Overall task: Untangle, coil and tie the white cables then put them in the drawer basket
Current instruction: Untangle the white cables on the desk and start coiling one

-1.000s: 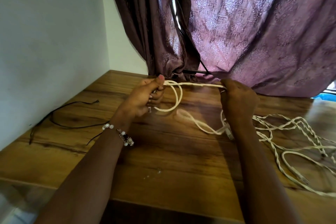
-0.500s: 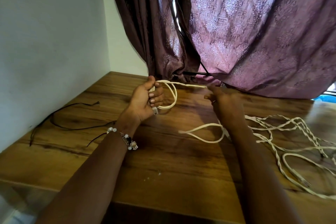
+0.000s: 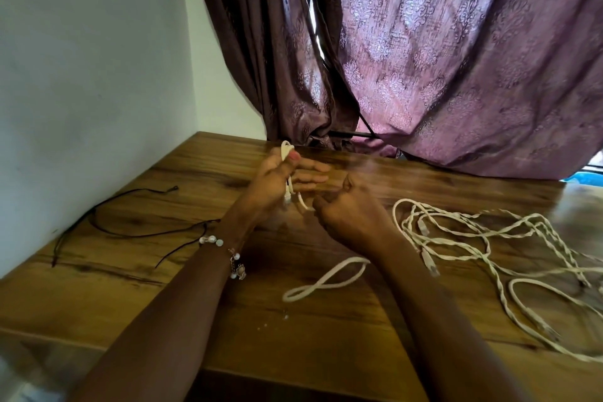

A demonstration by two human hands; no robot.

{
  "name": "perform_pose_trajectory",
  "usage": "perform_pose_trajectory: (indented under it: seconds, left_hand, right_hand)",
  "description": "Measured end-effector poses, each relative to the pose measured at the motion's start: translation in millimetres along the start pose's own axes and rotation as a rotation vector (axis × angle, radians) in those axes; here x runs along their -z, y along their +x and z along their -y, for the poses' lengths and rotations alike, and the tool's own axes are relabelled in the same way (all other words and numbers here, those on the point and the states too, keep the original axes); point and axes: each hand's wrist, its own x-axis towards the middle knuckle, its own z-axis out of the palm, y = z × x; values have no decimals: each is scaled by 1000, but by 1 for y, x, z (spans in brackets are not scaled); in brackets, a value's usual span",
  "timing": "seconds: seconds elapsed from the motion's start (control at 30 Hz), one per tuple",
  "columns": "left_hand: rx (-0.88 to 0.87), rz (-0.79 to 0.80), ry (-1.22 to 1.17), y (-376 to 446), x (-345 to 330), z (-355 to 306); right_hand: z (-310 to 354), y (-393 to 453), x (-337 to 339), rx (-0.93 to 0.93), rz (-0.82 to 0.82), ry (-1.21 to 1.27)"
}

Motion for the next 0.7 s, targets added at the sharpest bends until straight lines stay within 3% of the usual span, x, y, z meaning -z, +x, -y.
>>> perform_pose_trajectory:
  seconds: [0.13, 0.23, 0.3, 0.37, 0.47, 0.6, 0.7]
  left_hand:
    - [59, 119, 231, -2, -3, 10]
    - [61, 172, 319, -6, -5, 8]
    - [-21, 186, 503, -7, -4, 7]
    - [-149, 222, 731, -9, -3, 3]
    - [-198, 187, 816, -8, -1, 0]
    - [-59, -41, 665, -2, -1, 4]
    - [-31, -279, 425, 3, 0, 1]
  right_hand:
    - [-10, -7, 5, -120, -188, -46]
    - [-15, -10, 7, -156, -248, -48]
    - [-14, -9, 7, -178, -242, -51]
    - [-13, -4, 12, -197, -169, -43]
    - [-16, -1, 19, -264, 117, 26]
    - [-24, -9, 19, -333, 302, 155]
    - [-35, -18, 20, -436, 419, 249]
